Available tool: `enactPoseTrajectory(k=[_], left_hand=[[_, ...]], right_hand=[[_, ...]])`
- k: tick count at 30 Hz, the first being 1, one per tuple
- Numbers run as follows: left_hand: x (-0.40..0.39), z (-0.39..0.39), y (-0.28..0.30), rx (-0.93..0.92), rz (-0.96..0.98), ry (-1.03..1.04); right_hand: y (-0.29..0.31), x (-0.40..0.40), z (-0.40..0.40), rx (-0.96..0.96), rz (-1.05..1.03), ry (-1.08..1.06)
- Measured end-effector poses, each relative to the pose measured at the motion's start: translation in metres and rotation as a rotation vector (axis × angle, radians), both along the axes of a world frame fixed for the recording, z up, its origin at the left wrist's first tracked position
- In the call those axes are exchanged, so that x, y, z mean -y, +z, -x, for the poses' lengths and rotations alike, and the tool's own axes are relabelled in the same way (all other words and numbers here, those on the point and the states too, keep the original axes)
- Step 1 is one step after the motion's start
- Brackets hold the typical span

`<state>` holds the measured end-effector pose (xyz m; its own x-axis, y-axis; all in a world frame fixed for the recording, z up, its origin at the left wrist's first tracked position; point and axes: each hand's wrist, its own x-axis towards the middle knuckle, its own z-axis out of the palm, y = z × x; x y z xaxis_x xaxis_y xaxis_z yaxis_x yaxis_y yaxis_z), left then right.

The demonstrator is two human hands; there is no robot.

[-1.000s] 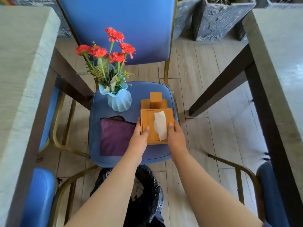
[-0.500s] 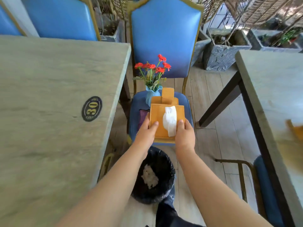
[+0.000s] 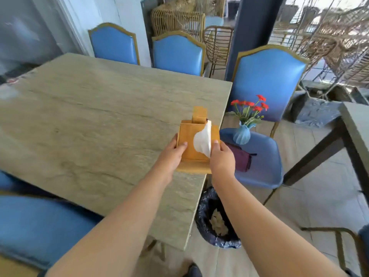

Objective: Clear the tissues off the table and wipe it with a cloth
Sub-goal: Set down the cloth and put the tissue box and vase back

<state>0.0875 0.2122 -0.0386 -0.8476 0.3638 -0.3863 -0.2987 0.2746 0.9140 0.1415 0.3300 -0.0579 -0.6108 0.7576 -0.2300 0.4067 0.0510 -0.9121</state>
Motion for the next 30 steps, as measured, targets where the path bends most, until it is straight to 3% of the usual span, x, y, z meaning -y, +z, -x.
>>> enactPoseTrajectory(k=[14,23,30], left_hand=[[0.209,0.096,0.037,-0.132,0.001,0.266],[0.357,0.16,0.043,-0.136,0.043,0.174],[0.407,0.227,0.037,-0.129,0.057,0.103]], right_hand=[[0.036,0.204,0.111,-0.001,0.044,0.256],[0.044,0.357,0.164,-0.001,0.077,0.146],[0.045,0.407,0.217,0.012,0.078,0.101]])
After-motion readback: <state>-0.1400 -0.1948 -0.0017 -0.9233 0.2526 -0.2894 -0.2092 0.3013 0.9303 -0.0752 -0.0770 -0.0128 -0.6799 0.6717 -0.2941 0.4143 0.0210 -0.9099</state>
